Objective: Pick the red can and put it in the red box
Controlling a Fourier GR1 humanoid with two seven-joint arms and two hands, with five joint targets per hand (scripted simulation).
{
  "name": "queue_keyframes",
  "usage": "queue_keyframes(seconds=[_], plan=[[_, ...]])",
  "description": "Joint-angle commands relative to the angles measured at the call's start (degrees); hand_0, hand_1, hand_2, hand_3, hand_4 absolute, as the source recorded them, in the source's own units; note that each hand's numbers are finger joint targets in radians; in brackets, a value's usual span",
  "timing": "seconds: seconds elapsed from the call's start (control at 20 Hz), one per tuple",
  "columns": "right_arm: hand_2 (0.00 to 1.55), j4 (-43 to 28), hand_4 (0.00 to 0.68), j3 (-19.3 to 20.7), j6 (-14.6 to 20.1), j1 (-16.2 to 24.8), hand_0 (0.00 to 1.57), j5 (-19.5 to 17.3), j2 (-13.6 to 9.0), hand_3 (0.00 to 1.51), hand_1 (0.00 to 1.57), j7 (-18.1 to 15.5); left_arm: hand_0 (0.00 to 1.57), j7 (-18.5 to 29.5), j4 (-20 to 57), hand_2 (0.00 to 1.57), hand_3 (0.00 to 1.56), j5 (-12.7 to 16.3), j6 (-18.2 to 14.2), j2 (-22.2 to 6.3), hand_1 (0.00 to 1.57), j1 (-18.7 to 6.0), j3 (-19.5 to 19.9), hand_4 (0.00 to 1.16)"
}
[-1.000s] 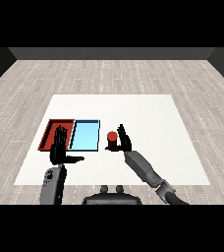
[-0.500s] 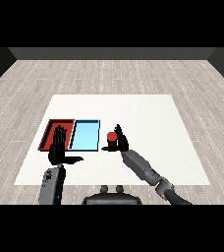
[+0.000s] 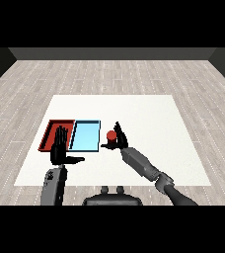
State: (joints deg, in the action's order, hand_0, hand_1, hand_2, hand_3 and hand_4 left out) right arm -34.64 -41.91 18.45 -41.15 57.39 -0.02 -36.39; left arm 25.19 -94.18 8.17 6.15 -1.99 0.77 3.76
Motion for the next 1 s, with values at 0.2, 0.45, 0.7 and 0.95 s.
queue_keyframes(seconds=[0.2,0.45,0.7,0.95], plan=[[1.41,0.98,0.293,-4.52,7.33,-0.55,1.4,2.94,0.02,1.37,1.4,-1.08,0.0,0.58,-2.56,0.0,0.0,-0.92,-0.29,0.04,0.0,2.92,-0.64,0.0],[1.48,2.65,0.573,-6.26,11.98,-3.31,1.53,2.75,0.02,1.43,1.53,2.89,0.0,-2.98,-3.38,0.0,0.0,-0.3,-1.61,-0.37,0.0,-1.36,0.02,0.0],[1.47,6.0,0.575,-5.05,10.16,-5.81,1.54,3.03,0.01,1.42,1.54,3.03,0.0,-1.92,-5.47,0.0,0.0,1.26,-0.15,-0.51,0.0,3.28,-0.44,0.0],[1.47,6.57,0.546,-7.45,12.06,-6.2,1.53,2.75,0.01,1.41,1.53,6.18,0.0,-2.16,-3.43,0.0,0.0,-0.2,-1.04,-0.9,0.0,1.49,-0.33,0.0]])
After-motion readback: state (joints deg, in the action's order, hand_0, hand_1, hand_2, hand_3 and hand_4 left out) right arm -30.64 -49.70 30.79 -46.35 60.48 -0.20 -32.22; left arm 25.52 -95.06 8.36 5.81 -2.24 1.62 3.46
